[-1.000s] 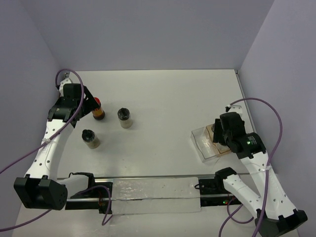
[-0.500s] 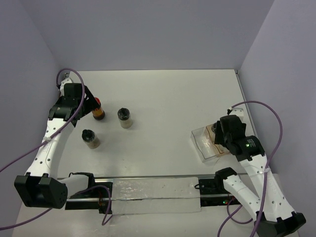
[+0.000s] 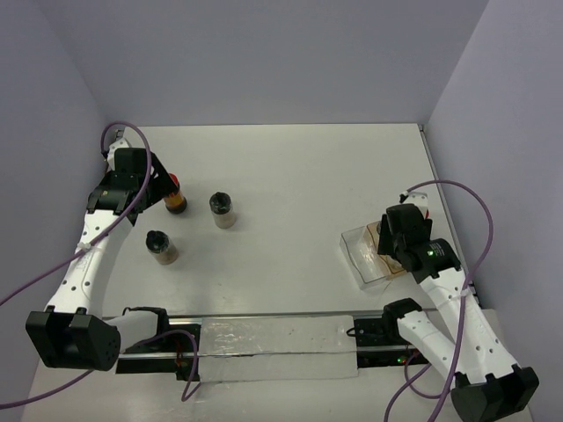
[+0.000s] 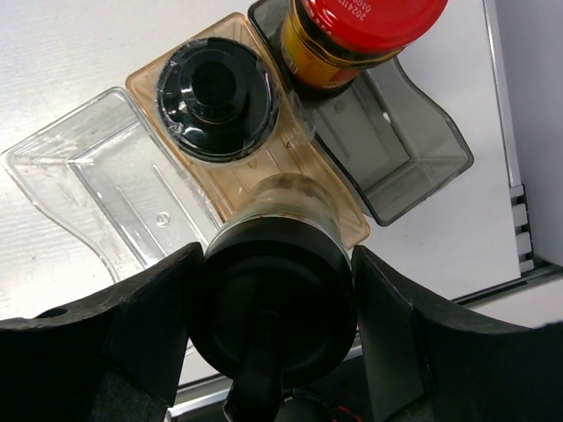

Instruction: Organize the condiment bottles

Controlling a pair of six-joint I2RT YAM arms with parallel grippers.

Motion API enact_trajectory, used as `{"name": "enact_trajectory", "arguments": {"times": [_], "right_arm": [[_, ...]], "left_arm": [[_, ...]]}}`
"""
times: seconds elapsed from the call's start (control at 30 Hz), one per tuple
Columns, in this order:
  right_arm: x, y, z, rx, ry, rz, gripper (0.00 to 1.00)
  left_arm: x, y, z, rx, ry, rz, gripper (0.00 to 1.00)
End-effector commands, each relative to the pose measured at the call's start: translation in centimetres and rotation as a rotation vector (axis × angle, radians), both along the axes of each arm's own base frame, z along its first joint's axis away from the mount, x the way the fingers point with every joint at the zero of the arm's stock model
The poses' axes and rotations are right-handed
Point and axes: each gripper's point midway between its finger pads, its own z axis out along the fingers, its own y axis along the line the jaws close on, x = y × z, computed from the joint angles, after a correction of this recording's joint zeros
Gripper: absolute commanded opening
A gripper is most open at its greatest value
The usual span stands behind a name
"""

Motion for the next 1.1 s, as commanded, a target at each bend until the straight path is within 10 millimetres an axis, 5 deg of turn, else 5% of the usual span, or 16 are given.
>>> {"name": "enact_trajectory", "arguments": {"times": [0.0, 0.33, 0.4, 0.47, 0.63, 0.87, 0.93, 1.03, 1.07], "right_arm": [[0.9, -0.1, -0.4, 0.014, -0.055, -0.019, 0.41], [0.5, -0.4, -2.4, 0.023, -0.034, -0.03, 0.57], [0.5, -0.3, -2.7, 0.026, -0.031, -0.029, 0.66], [0.7, -0.2, -2.7, 0.031, -0.034, -0.028, 0.88], [1.4, -0.3, -1.3, 0.024, -0.049, -0.036, 1.0], [3.3, -0.3, 4.0, 0.032, -0.158, -0.05, 1.0], [4.5, 0.2, 7.1, 0.056, -0.227, -0.042, 1.0], [6.6, 2.4, 9.4, 0.13, -0.26, 0.033, 1.0], [7.4, 3.3, 11.8, 0.156, -0.306, 0.064, 1.0]], "left_arm": [[1.1, 0.2, 1.7, 0.003, -0.059, 0.004, 1.0], [1.2, 0.2, 1.8, 0.006, -0.057, 0.002, 1.0], [1.3, 0.1, 1.8, -0.001, -0.056, -0.003, 0.99], [1.4, -0.1, 1.7, -0.006, -0.05, -0.013, 0.99], [1.8, -0.1, 1.7, -0.003, -0.048, -0.013, 1.0], [1.8, -0.1, 1.7, -0.007, -0.051, -0.007, 0.99], [1.7, 0.1, 1.8, 0.001, -0.051, 0.002, 1.0], [1.6, 0.3, 2.1, 0.007, -0.056, 0.01, 0.99], [1.5, 0.4, 2.2, 0.01, -0.055, 0.014, 0.99]]}}
